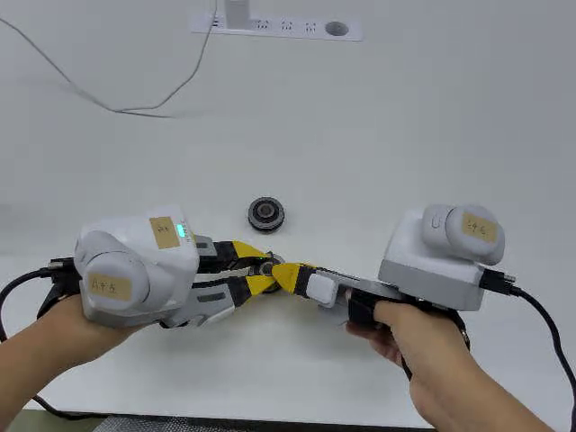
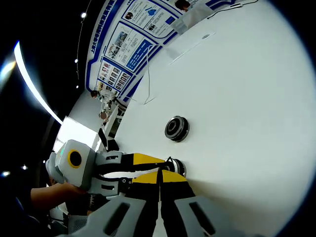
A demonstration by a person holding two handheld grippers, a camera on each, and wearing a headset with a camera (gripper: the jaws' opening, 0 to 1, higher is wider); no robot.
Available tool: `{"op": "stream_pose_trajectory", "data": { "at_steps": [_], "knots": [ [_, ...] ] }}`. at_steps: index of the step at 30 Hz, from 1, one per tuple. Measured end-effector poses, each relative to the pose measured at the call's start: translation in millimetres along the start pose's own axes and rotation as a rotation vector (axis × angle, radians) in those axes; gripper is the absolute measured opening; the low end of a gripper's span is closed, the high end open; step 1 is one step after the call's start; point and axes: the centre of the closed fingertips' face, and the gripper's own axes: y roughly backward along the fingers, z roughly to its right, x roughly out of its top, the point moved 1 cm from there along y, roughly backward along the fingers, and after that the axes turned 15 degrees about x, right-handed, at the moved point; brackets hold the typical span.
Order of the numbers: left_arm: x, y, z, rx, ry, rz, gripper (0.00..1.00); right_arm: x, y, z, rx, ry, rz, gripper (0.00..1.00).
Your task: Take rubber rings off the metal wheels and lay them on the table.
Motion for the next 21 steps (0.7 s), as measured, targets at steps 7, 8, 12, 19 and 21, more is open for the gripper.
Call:
{"op": "stream_pose_trajectory", "data": {
  "at_steps": [7,8,12,19,21],
  "knots": [
    [0.3,0.4,0.1,-0.002,-0.011,0.004,0.13,0.4,0.0,-3.9,0.006,0.005,0.001,0.0],
    [0.3,0.4,0.1,-0.002,-0.013,0.004,0.13,0.7,0.2,-4.3,0.007,0.005,0.003,0.0],
    [0.4,0.6,0.2,-0.003,-0.017,0.006,0.13,0.9,0.1,-6.4,0.014,0.018,0.002,0.0],
    [0.7,0.7,0.5,-0.005,-0.019,0.005,0.13,1.7,0.7,-4.5,-0.01,0.002,0.007,0.01],
    [0.9,0.5,0.1,-0.005,-0.014,0.003,0.13,2.2,1.3,-3.7,-0.022,0.007,0.006,0.01]
  ]
}}
